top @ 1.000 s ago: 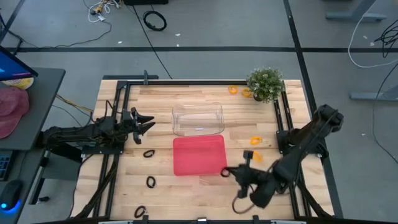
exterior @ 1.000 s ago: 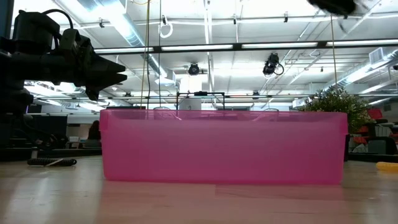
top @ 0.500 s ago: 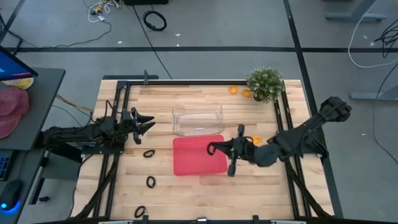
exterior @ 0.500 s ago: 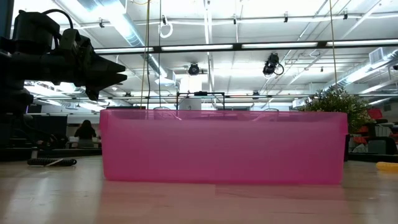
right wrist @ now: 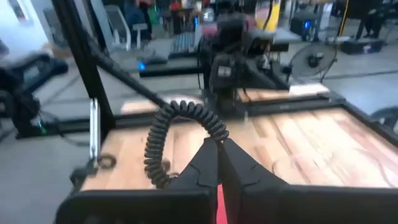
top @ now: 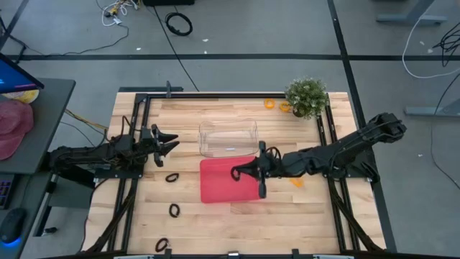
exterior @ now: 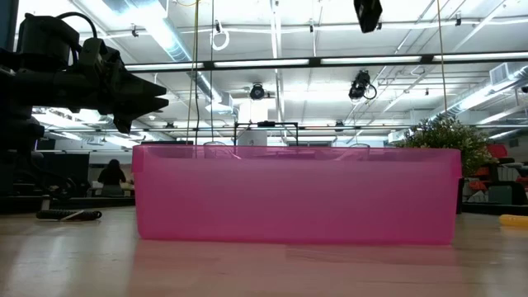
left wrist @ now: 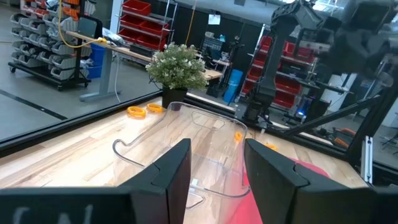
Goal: Sort spring keychains
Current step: Put the black spring keychain into the red bin, then put the yellow spring keychain into the transparent bin
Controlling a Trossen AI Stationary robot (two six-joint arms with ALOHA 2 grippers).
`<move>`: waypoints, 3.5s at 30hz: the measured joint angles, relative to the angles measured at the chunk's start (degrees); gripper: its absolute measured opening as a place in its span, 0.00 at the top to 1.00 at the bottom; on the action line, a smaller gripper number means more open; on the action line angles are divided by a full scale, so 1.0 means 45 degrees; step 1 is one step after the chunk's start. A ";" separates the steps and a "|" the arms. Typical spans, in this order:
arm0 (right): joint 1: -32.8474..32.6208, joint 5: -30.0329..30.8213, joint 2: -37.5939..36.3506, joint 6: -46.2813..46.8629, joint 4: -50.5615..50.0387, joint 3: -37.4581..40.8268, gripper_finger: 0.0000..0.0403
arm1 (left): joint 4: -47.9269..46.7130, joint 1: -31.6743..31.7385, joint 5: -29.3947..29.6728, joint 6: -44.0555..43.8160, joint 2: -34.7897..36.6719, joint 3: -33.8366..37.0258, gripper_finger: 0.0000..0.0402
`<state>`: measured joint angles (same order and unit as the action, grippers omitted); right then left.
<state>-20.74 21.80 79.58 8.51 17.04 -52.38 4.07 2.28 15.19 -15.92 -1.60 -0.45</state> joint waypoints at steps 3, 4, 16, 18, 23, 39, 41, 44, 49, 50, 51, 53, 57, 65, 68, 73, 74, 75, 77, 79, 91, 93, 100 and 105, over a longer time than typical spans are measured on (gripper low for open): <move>-0.0052 0.0151 0.0008 -0.0158 -0.0291 0.0005 1.00 | -0.0008 0.0000 -0.0003 0.0000 -0.0001 0.0000 0.62; -0.0052 0.0186 0.0008 -0.0243 -0.0291 0.0005 1.00 | 0.0001 0.0000 0.0001 0.0000 -0.0001 0.0000 0.62; 0.0022 0.0280 0.0003 -0.0451 -0.0871 0.0004 0.82 | -0.0009 0.0000 0.0000 0.0000 -0.0001 0.0000 0.62; 0.0047 0.0285 0.0003 -0.0384 -0.1146 0.0003 0.79 | -0.0008 0.0000 0.0002 0.0000 -0.0001 0.0000 0.62; 0.0069 0.0282 0.0003 -0.0026 -0.1926 0.0000 0.69 | -0.0008 0.0000 0.0002 0.0000 -0.0001 0.0000 0.62; -0.0496 -0.0420 -0.1906 0.1642 -0.7189 -0.0005 0.61 | -0.0010 0.0000 0.0002 0.0000 0.0001 0.0000 0.62; -0.0547 -0.0417 -0.2195 0.2854 -0.8525 -0.0010 0.63 | -0.0011 0.0000 0.0002 0.0000 -0.0001 0.0000 0.62; -0.0654 -0.0412 -0.2367 0.4747 -1.0837 -0.0010 0.65 | -0.0008 0.0000 0.0002 0.0000 -0.0001 0.0000 0.62; -0.0748 -0.0417 -0.2210 0.7389 -1.4306 -0.0010 0.69 | -0.0008 0.0000 0.0002 0.0000 -0.0001 0.0000 0.62; -0.0752 -0.0417 -0.2187 0.7710 -1.4853 -0.0010 0.70 | -0.0010 0.0000 0.0002 0.0000 -0.0001 0.0000 0.62; -0.0752 -0.0413 -0.2168 0.8033 -1.5313 -0.0010 0.71 | -0.0008 0.0000 0.0002 0.0000 -0.0001 0.0000 0.62; -0.0747 -0.0387 -0.2130 0.8586 -1.5945 -0.0010 0.73 | -0.0008 0.0000 0.0002 0.0000 -0.0001 0.0000 0.62; -0.0747 -0.0142 -0.2134 0.9042 -1.6275 0.0068 0.76 | -0.0012 0.0000 0.0002 0.0000 -0.0001 0.0000 0.62; -0.0740 -0.0238 -0.2129 0.9416 -1.6247 0.1514 0.78 | -0.0009 0.0000 0.0002 0.0000 -0.0001 0.0000 0.62; -0.0580 -0.0733 -0.2129 0.9678 -1.6342 0.2157 0.76 | -0.0008 0.0000 0.0006 0.0000 -0.0001 0.0000 0.62; -0.0055 -0.0859 -0.2129 1.0097 -1.6330 0.2893 0.66 | -0.0013 0.0000 0.0002 0.0000 -0.0001 0.0000 0.62; 0.0081 -0.0856 -0.2129 1.0093 -1.6311 0.3012 0.64 | -0.0008 0.0000 0.0002 0.0000 -0.0001 0.0000 0.62; 0.0209 -0.0859 -0.2129 1.0089 -1.6260 0.3130 0.61 | -0.0009 0.0000 0.0002 0.0000 -0.0001 0.0000 0.62; 0.0412 -0.0859 -0.2129 1.0072 -1.6121 0.3369 0.56 | -0.0008 0.0000 0.0002 0.0000 -0.0001 0.0000 0.62; 0.0624 -0.0859 -0.2129 1.0019 -1.6002 0.3610 0.51 | -0.0012 0.0000 0.0002 0.0000 0.0002 0.0000 0.62; 0.2577 -0.0937 -0.2152 0.9557 -1.3473 0.5723 0.43 | -0.0012 0.0000 0.0002 0.0000 -0.0001 0.0000 0.62; 0.2960 -0.1042 -0.2168 0.9424 -1.3143 0.5966 0.45 | -0.0011 0.0000 0.0003 0.0000 -0.0001 0.0000 0.62; 0.3616 -0.1661 -0.2173 0.8857 -1.2866 0.6120 0.56 | -0.0013 0.0000 0.0002 0.0000 -0.0001 0.0000 0.62; 0.3839 -0.2578 -0.2158 0.8402 -1.2715 0.6125 0.81 | -0.0008 0.0000 0.0002 0.0000 -0.0001 0.0000 0.62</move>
<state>-3.46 10.20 69.87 46.32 -40.18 -24.82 4.03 2.28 15.20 -15.92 -1.61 -0.45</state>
